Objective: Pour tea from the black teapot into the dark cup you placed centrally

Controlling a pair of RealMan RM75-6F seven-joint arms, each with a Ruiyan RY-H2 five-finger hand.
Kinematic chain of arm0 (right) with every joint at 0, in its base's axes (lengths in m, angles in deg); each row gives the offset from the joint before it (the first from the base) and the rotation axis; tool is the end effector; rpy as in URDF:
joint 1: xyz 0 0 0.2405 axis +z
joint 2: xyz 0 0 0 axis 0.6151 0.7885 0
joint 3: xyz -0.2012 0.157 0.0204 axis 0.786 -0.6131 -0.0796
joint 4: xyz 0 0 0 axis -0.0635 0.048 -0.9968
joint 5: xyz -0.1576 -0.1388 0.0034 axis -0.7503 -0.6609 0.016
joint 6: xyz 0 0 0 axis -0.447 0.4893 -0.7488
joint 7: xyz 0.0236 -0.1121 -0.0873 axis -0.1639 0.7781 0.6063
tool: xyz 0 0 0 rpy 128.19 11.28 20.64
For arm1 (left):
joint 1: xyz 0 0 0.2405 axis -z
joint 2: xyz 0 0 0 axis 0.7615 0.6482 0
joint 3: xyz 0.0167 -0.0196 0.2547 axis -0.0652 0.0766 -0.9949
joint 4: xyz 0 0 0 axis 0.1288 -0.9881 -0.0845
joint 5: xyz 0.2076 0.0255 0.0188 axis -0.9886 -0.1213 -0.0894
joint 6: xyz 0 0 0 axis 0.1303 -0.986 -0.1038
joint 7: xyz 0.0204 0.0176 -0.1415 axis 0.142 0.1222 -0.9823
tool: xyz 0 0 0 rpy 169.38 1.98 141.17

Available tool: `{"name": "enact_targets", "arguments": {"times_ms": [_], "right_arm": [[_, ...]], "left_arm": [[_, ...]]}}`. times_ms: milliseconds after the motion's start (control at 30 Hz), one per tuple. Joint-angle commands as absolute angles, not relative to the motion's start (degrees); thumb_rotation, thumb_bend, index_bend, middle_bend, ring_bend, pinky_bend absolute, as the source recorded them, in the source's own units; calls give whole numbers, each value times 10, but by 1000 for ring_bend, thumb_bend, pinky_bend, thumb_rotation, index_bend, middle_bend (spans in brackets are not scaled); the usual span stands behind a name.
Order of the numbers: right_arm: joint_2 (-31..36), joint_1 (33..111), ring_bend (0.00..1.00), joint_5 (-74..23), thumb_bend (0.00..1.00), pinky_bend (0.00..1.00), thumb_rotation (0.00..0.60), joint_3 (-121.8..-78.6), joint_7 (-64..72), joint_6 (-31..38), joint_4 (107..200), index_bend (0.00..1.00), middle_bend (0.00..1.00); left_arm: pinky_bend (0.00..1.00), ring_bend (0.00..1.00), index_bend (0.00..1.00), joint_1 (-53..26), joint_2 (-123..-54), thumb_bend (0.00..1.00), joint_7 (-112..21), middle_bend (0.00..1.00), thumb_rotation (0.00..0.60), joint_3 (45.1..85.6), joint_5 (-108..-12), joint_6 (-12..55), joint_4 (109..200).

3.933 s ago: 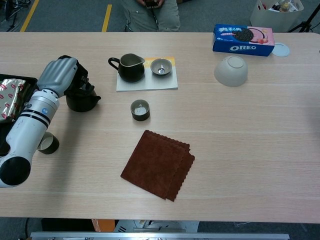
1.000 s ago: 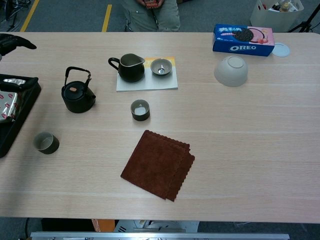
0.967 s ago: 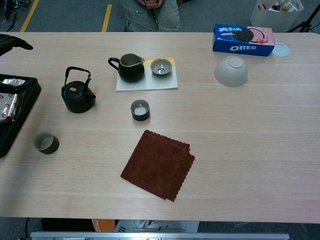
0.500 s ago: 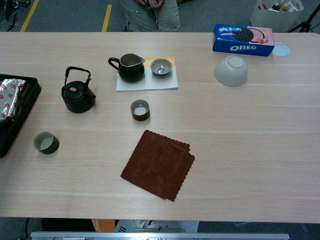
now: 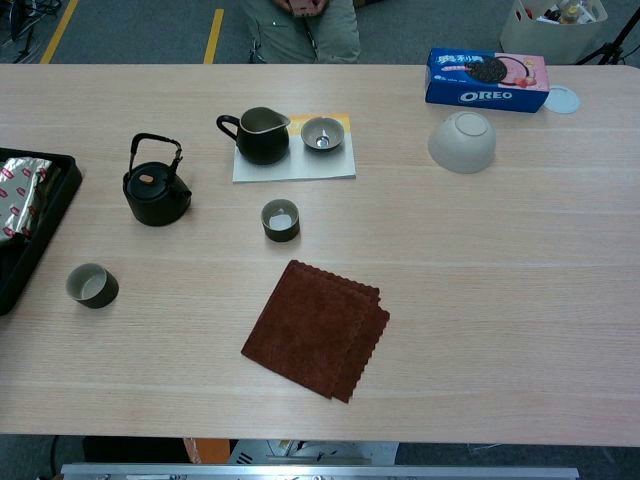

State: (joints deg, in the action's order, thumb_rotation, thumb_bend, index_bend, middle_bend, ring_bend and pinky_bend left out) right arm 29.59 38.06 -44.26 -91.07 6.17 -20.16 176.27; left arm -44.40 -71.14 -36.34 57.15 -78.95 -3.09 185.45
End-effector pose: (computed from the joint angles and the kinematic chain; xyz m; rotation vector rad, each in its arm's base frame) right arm -0.3279 -0.1470 0.2046 1.2809 -0.9068 0.7553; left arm -0.2831 0.1682 0.1438 -1.2905 -0.9831 -0.8911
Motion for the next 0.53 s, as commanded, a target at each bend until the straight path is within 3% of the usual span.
{"name": "enact_targets", "arguments": {"times_ms": [33, 533], "right_arm": [[298, 380, 0, -446, 284, 0, 600, -913, 67, -202, 1768, 120, 99], [299, 384, 0, -464, 284, 0, 600, -921, 82, -201, 1785, 120, 99]], "left_arm": [[74, 32, 218, -449, -709, 302, -360, 157, 596, 570, -792, -32, 1858], [75, 32, 218, -463, -707, 303, -365, 159, 600, 580, -795, -35, 1866]]}}
